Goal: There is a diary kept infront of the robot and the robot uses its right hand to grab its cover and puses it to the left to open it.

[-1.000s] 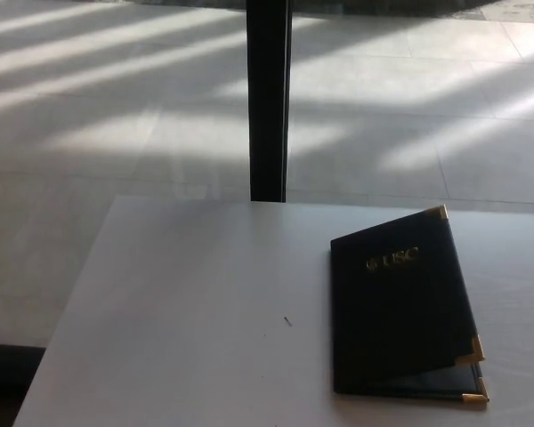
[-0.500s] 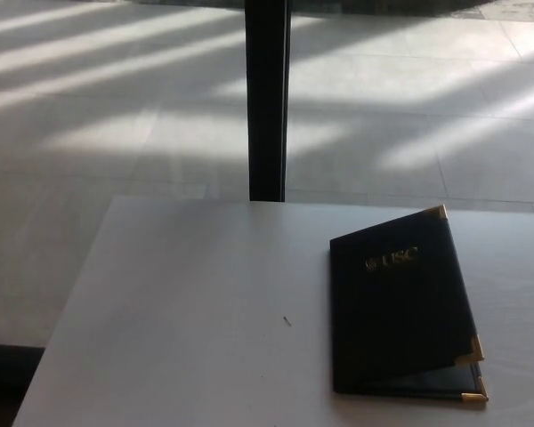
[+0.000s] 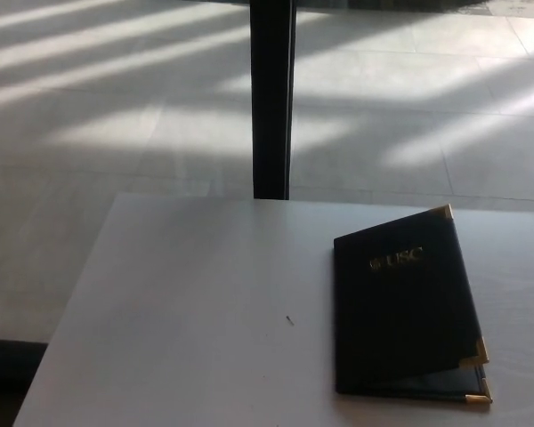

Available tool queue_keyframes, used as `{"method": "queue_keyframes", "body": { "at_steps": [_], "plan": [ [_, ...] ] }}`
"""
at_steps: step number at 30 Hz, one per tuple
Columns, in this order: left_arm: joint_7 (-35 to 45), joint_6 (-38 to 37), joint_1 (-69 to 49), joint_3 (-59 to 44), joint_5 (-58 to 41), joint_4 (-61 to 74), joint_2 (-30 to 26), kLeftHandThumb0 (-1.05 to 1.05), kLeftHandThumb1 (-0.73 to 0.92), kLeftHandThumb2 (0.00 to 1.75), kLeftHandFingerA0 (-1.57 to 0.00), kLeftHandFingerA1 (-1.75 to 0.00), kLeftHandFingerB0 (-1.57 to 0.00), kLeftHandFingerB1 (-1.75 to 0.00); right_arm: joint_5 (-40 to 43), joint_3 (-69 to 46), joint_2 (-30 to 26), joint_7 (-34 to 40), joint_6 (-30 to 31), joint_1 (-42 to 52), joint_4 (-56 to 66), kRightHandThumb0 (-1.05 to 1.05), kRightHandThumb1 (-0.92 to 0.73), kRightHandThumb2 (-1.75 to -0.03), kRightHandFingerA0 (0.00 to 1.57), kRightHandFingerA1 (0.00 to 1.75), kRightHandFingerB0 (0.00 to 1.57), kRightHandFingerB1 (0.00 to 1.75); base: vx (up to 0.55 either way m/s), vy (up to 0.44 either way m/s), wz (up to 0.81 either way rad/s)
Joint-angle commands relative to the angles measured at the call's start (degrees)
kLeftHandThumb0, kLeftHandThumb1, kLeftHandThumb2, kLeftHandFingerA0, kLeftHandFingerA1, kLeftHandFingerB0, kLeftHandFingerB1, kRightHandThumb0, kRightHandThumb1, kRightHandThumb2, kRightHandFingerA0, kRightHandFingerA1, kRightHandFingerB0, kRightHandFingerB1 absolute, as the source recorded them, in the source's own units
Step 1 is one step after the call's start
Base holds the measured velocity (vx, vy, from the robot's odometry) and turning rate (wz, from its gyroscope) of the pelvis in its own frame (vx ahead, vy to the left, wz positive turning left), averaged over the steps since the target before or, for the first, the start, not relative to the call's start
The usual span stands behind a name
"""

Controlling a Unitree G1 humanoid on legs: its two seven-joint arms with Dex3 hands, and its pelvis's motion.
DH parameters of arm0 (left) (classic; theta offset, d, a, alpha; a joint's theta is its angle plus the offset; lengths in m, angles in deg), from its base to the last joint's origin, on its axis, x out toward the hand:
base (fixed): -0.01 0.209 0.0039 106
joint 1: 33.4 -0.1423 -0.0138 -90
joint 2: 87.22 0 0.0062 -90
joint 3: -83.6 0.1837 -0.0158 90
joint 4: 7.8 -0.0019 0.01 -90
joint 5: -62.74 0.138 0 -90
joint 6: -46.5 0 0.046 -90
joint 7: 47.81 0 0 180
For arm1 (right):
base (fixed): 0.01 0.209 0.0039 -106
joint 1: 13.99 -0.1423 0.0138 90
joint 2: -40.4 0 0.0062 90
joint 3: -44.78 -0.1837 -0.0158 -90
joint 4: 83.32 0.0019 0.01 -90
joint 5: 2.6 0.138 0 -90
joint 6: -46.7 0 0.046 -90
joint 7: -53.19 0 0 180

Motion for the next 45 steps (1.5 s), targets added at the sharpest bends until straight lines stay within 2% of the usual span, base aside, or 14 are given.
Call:
{"method": "queue_keyframes", "body": {
  "at_steps": [1, 5, 9, 13, 15, 24, 25, 31, 32, 33, 37, 38, 43, 45],
  "plan": [
    [1.3, 1.3, 0.5, -1.5, -4.9, -1.2, -2.9, -0.80, 0.50, 1.36, -0.09, -0.90, 0.00, -0.80, 8.5, 5.3, 6.1, 7.4, 10.5, -3.9, 12.5, -0.90, -0.92, -0.79, 0.59, 0.72, 0.46, 0.65, 0.00, 0.000, 0.00],
    [1.3, 1.0, 0.5, -1.2, -4.9, -1.3, -3.1, -1.05, 0.92, 1.07, -0.17, -1.60, -0.14, -1.37, 8.8, 11.3, 13.7, 10.2, 12.0, -4.8, 17.9, -0.89, -0.92, -0.84, 0.29, 0.56, 0.27, 0.50, 0.00, 0.000, 0.00],
    [1.9, 1.4, 0.4, -0.7, -5.5, -1.3, -3.3, -0.78, 0.50, 1.35, -0.14, -0.92, -0.02, -0.81, 8.5, 17.0, 19.6, 8.9, 12.5, -3.0, 19.1, -0.84, -0.92, -0.79, 0.25, 0.44, 0.18, 0.36, 0.00, 0.000, 0.00],
    [0.9, 0.9, 0.6, 0.2, -5.6, -1.9, -3.5, -1.05, 0.92, 1.08, -0.19, -1.58, -0.14, -1.33, 6.0, 21.9, 23.1, 9.5, 12.1, -2.9, 15.9, -0.77, -0.85, -1.02, 0.21, 0.48, 0.17, 0.43, 0.00, 0.000, 0.00],
    [1.2, 0.8, 0.5, 0.5, -5.8, -1.8, -3.5, -0.82, 0.51, 1.37, -0.12, -0.93, 0.00, -0.81, 5.1, 23.7, 24.2, 9.4, 11.7, -2.6, 14.9, -0.73, -0.92, -0.83, 0.31, 0.45, 0.19, 0.35, 0.00, 0.000, 0.00],
    [0.0, 1.0, 0.9, 1.8, -6.9, -1.4, -3.6, -0.95, 0.57, 1.45, -0.16, -1.03, 0.00, -0.87, 3.5, 30.7, 27.6, 6.9, 9.7, -0.1, 9.7, -0.86, -0.92, -0.78, 0.37, 0.54, 0.25, 0.41, 0.00, 0.000, 0.00],
    [0.4, 0.8, 0.7, 2.3, -6.6, -1.4, -3.6, -1.05, 0.92, 1.10, -0.18, -1.61, -0.14, -1.36, 3.1, 31.3, 28.2, 7.6, 9.5, -0.1, 9.3, -0.86, -0.92, -0.78, 0.39, 0.55, 0.28, 0.43, 0.00, 0.000, 0.00],
    [0.9, 0.5, 0.5, 2.5, -7.2, -1.8, -3.7, -1.05, 0.92, 1.08, -0.18, -1.59, -0.15, -1.36, 2.8, 33.6, 30.7, 6.3, 8.4, 1.6, 7.2, -0.88, -0.91, -0.78, 0.33, 0.55, 0.24, 0.44, 0.00, 0.000, 0.00],
    [1.3, 0.7, 0.5, 2.4, -7.6, -1.7, -3.8, -0.87, 0.51, 1.39, -0.10, -0.95, 0.00, -0.84, 2.2, 34.4, 31.0, 6.2, 8.2, 1.9, 6.9, -0.88, -0.91, -0.78, 0.34, 0.55, 0.25, 0.44, 0.00, 0.000, 0.00],
    [1.4, 1.0, 0.4, 2.5, -7.6, -1.6, -3.9, -1.05, 0.92, 1.05, -0.17, -1.58, -0.12, -1.33, 1.8, 35.1, 31.8, 5.9, 7.6, 2.4, 6.3, -0.87, -0.92, -0.78, 0.31, 0.53, 0.22, 0.42, 0.00, 0.000, 0.00],
    [0.9, 0.4, 0.4, 3.2, -7.5, -1.6, -3.8, -0.86, 0.54, 1.40, -0.12, -0.96, 0.00, -0.83, 0.7, 36.9, 33.4, 7.5, 7.7, 3.0, 6.9, -0.87, -0.92, -0.77, 0.39, 0.55, 0.26, 0.43, 0.00, 0.000, 0.00],
    [1.1, 0.6, 0.4, 3.3, -7.7, -1.5, -3.8, -1.05, 0.92, 1.10, -0.16, -1.57, -0.12, -1.33, 0.4, 37.5, 34.2, 8.0, 7.5, 3.1, 7.3, -0.88, -0.92, -0.77, 0.41, 0.56, 0.28, 0.44, 0.00, 0.000, 0.00],
    [0.4, 0.6, 0.5, 2.8, -8.7, -1.8, -3.7, -1.05, 0.92, 1.07, -0.19, -1.61, -0.15, -1.37, -0.4, 41.0, 36.3, 6.2, 7.1, 3.4, 7.6, -0.86, -0.92, -0.76, 0.38, 0.57, 0.30, 0.45, 0.00, 0.000, 0.00],
    [0.9, 0.3, 0.2, 3.3, -8.6, -1.7, -3.8, -0.95, 0.54, 1.43, -0.10, -0.99, 0.00, -0.88, -1.4, 43.3, 37.2, 5.4, 6.4, 3.7, 8.2, -0.84, -0.92, -0.78, 0.38, 0.56, 0.28, 0.44, 0.00, 0.000, 0.00]
  ]
}}
